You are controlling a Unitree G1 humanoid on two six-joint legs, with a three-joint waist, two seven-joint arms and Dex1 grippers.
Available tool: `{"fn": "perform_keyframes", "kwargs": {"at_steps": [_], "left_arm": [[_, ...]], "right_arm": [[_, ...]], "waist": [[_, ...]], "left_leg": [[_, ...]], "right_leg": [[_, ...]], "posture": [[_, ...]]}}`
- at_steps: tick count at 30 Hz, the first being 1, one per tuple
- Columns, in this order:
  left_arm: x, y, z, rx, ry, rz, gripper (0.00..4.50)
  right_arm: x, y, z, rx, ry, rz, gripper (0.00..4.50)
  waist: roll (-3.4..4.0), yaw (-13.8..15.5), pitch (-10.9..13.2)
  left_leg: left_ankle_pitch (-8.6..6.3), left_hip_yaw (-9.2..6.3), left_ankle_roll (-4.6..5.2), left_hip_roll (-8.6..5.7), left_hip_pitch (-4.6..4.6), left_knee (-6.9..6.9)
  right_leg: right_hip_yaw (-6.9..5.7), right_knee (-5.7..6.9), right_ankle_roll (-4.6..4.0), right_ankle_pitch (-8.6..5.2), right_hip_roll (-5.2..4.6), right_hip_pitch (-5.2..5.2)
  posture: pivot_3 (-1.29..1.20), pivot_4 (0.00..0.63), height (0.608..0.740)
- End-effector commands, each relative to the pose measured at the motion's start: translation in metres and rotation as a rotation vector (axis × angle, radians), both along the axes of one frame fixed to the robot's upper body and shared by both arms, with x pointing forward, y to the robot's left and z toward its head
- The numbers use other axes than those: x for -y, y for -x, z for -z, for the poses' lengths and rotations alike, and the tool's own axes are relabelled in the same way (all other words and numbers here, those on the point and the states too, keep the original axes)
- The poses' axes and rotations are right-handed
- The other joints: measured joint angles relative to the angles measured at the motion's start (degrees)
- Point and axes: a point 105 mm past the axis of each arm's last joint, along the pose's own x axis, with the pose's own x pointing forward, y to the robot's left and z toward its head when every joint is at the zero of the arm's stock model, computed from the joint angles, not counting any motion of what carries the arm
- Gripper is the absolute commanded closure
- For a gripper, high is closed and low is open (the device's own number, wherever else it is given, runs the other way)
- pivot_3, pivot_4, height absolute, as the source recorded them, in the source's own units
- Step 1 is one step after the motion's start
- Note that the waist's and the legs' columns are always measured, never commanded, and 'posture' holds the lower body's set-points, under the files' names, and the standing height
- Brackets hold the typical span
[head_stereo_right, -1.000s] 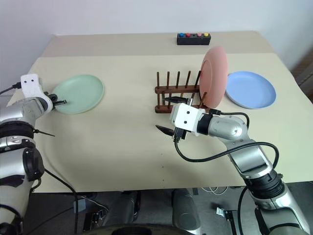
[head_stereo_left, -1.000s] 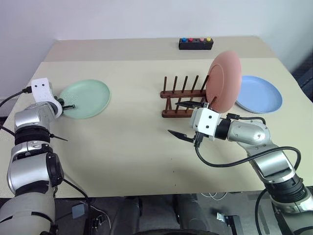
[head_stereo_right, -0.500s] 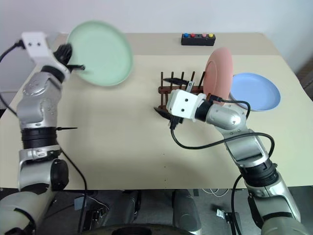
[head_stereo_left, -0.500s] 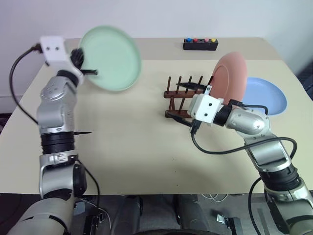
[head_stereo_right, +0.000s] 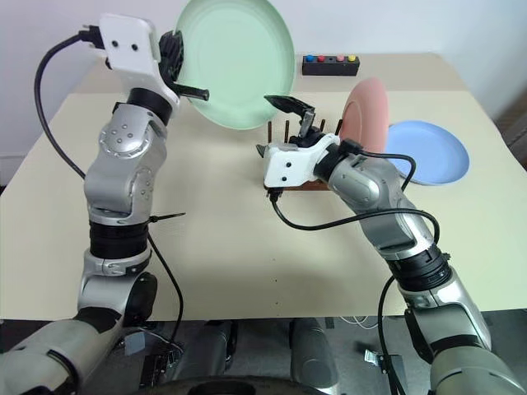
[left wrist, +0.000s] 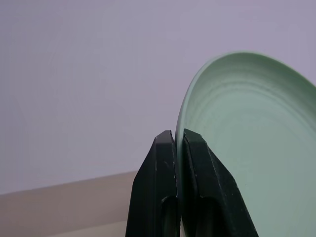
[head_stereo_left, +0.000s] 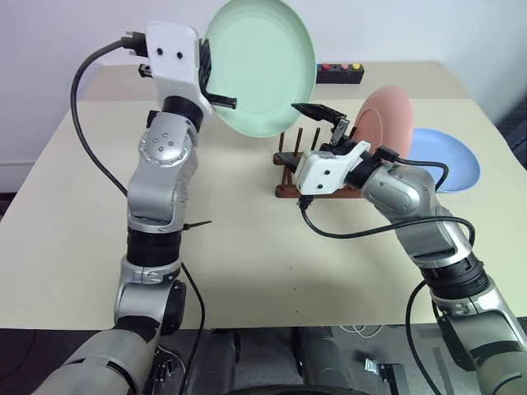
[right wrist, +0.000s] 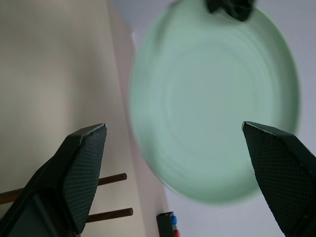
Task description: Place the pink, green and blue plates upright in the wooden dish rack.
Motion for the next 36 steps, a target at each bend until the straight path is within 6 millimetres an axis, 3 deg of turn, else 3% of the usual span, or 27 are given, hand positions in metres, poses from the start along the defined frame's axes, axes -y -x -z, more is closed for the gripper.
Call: {"fn": "perform_keyframes", "kwargs": {"at_steps": [1, 8, 11, 18, 22, 25, 28, 30, 32, 36], "left_arm": [[0.014, 0.015, -0.018, 0.069, 0.007, 0.057, 4.46], [0.03, 0.02, -0.017, 0.052, 0.007, 0.131, 4.46], [0.03, 0.02, -0.017, 0.051, 0.012, 0.14, 4.5], [0.033, 0.019, -0.016, 0.038, 0.008, 0.149, 4.5], [0.034, 0.019, -0.015, 0.035, 0.017, 0.166, 4.5], [0.033, 0.021, -0.017, 0.043, 0.044, 0.185, 3.47], [0.031, 0.021, -0.02, 0.052, 0.068, 0.187, 2.0], [0.023, 0.024, -0.032, 0.092, 0.143, 0.211, 0.88], [0.007, 0.027, -0.05, 0.148, 0.273, 0.233, 0.04], [-0.033, 0.027, -0.071, 0.232, 0.4, 0.154, 0.04]], "right_arm": [[-0.003, -0.001, -0.002, 0.047, 0.005, 0.007, 0.0], [0.005, -0.015, 0.006, 0.068, 0.048, 0.079, 0.0], [0.008, -0.019, 0.012, 0.073, 0.089, 0.098, 0.83], [0.014, -0.023, 0.012, 0.085, 0.102, 0.131, 4.41], [0.014, -0.023, 0.013, 0.091, 0.106, 0.134, 4.46], [0.015, -0.022, 0.012, 0.092, 0.081, 0.13, 4.5], [0.016, -0.022, 0.011, 0.097, 0.079, 0.132, 4.5], [0.017, -0.022, 0.009, 0.105, 0.079, 0.134, 4.5], [0.019, -0.022, 0.006, 0.114, 0.082, 0.134, 4.5], [0.02, -0.02, -0.002, 0.14, 0.059, 0.12, 4.5]], "waist": [[0.0, -0.04, 0.0], [0.0, -0.04, 0.0], [0.0, -0.07, 0.0], [0.0, -0.05, 0.0], [0.0, -0.02, 0.0], [0.0, -0.01, 0.0], [0.0, -0.04, 0.0], [0.0, -0.06, 0.0], [-0.01, -0.03, 0.01], [-0.01, -0.09, 0.01]], "left_leg": [[0.0, 0.0, 0.0, 0.0, 0.0, 0.0], [0.0, 0.0, -0.01, 0.0, 0.01, 0.0], [0.0, 0.0, -0.01, 0.0, 0.01, -0.01], [0.01, 0.0, -0.01, 0.0, 0.01, 0.0], [0.01, 0.0, -0.01, 0.0, 0.01, 0.01], [0.01, 0.0, -0.01, 0.0, 0.01, 0.01], [0.01, 0.0, -0.01, 0.0, 0.01, 0.01], [0.01, 0.0, -0.01, 0.0, 0.01, 0.0], [0.01, 0.0, -0.01, 0.0, 0.01, 0.0], [0.01, 0.0, -0.02, 0.0, 0.01, -0.01]], "right_leg": [[0.0, 0.0, 0.0, 0.0, 0.0, 0.0], [0.0, 0.0, 0.0, 0.0, 0.0, 0.01], [0.0, 0.0, -0.01, 0.0, 0.0, 0.01], [0.0, 0.0, -0.01, 0.0, 0.0, 0.01], [0.0, 0.0, -0.01, 0.0, 0.0, 0.01], [0.0, 0.0, -0.01, 0.0, 0.0, 0.02], [0.0, 0.0, -0.01, 0.0, 0.0, 0.02], [0.0, 0.0, -0.01, 0.0, 0.0, 0.02], [0.0, 0.0, -0.01, 0.0, 0.01, 0.01], [0.0, -0.03, -0.01, 0.0, 0.0, 0.01]], "posture": [[0.0, 0.15, 0.74], [0.0, 0.15, 0.74], [0.0, 0.15, 0.74], [0.0, 0.15, 0.74], [0.0, 0.15, 0.74], [0.0, 0.15, 0.74], [0.0, 0.15, 0.74], [0.0, 0.15, 0.74], [0.0, 0.15, 0.74], [0.0, 0.15, 0.74]]}}
